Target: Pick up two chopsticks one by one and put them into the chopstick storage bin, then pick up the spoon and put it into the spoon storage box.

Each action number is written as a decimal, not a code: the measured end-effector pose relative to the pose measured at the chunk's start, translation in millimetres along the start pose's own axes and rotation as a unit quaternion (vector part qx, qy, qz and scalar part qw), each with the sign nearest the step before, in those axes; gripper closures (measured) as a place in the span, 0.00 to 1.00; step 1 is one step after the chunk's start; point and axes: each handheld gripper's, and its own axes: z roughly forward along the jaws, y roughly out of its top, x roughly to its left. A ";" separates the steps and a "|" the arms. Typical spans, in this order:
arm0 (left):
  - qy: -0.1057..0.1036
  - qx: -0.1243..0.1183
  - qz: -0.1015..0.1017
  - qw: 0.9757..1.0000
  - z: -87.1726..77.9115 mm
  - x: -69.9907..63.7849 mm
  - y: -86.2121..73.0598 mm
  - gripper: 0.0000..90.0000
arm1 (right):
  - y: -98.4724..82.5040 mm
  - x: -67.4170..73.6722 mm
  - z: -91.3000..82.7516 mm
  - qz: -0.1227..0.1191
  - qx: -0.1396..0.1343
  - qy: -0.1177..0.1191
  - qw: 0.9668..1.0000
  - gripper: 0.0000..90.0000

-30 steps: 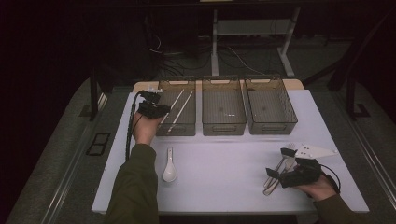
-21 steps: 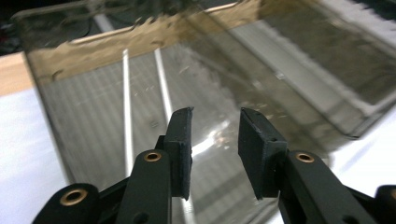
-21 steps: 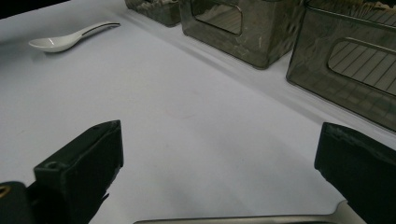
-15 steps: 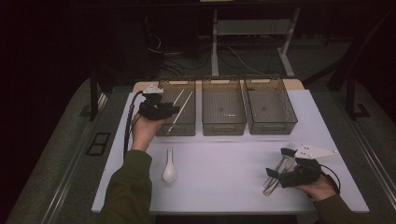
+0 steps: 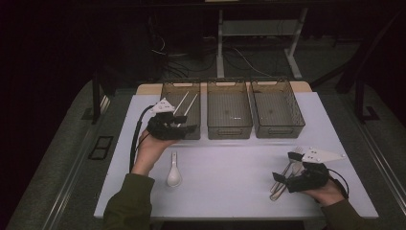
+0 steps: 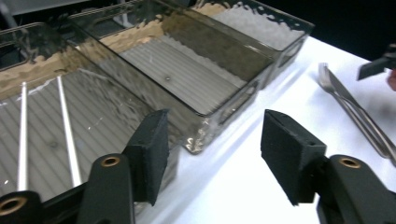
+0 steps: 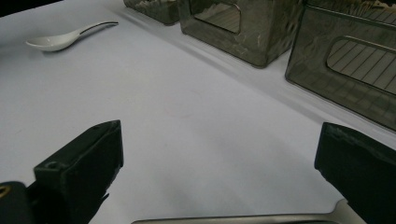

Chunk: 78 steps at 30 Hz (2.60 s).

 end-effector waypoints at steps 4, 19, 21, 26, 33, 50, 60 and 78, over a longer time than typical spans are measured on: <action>-0.005 0.002 0.005 1.000 -2.5 -9.6 -9.9 0.41 | -0.1 0.2 0.2 -0.002 0.000 -0.001 1.000 0.02; 0.006 -0.001 0.011 1.000 -16.6 -34.4 -41.4 0.29 | 0.2 0.7 -1.7 -0.003 -0.004 0.001 1.000 0.02; 0.010 0.002 0.017 1.000 -18.1 -36.9 -45.9 0.29 | 0.2 0.8 -1.7 -0.003 -0.004 0.002 1.000 0.02; 0.010 0.005 0.017 1.000 -20.6 -39.3 -54.5 0.29 | 0.3 1.0 -1.4 -0.004 -0.004 0.001 1.000 0.02; 0.017 0.021 0.024 0.999 -19.2 -35.7 -69.3 0.37 | 0.3 0.9 -1.5 -0.002 -0.003 0.001 1.000 0.02; 0.051 0.096 0.009 0.994 3.2 -3.7 -89.7 0.99 | 0.2 0.7 -0.3 -0.002 -0.001 -0.001 1.000 0.02; 0.069 0.139 0.020 0.988 15.7 1.3 -95.1 0.99 | 0.1 1.3 -0.8 -0.001 0.000 0.001 1.000 0.02; 0.102 0.147 0.006 0.984 4.5 16.5 -100.4 0.99 | 0.3 1.5 -0.4 -0.002 0.000 0.001 1.000 0.02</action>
